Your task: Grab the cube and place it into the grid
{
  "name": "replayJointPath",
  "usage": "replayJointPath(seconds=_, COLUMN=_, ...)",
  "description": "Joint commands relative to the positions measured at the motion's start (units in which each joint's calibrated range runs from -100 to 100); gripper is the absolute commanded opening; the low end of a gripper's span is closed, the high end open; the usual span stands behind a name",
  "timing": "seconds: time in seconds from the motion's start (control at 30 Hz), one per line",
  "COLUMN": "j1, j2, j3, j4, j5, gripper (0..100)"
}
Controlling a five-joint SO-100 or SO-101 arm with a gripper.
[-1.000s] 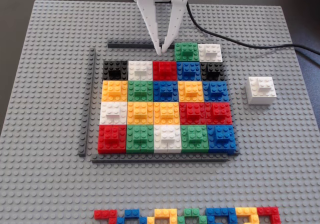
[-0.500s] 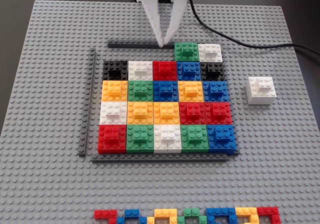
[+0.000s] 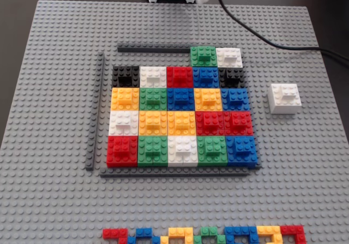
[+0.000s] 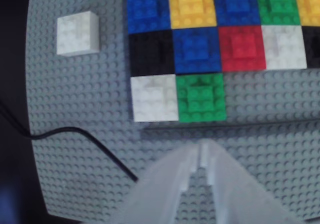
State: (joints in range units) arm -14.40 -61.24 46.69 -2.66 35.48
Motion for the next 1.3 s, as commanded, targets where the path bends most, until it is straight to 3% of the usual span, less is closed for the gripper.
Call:
replayJointPath(seconds=0.0, j1=-3.2, j2=8.5, j3=-13.3, j4=1.5, j5=-2.6, gripper=0)
replayJointPath(seconds=0.5, j1=-15.6, j2=41.5, j3=-42.1, j4=2.5, j5=-6.6, gripper=0)
replayJointPath(seconds=0.87, j1=-15.9, j2=63.4, j3=-60.3, j4=1.8, j5=-6.8, gripper=0)
replayJointPath(seconds=1.03, j1=-14.5, j2=70.9, j3=-65.0, j4=2.0, j5=-6.2, gripper=8)
replayJointPath(seconds=1.17, j1=-13.7, j2=74.1, j3=-65.0, j4=1.3, j5=-6.0, gripper=25)
replayJointPath(seconds=1.27, j1=-13.0, j2=75.9, j3=-65.1, j4=0.9, j5=-6.1, gripper=30)
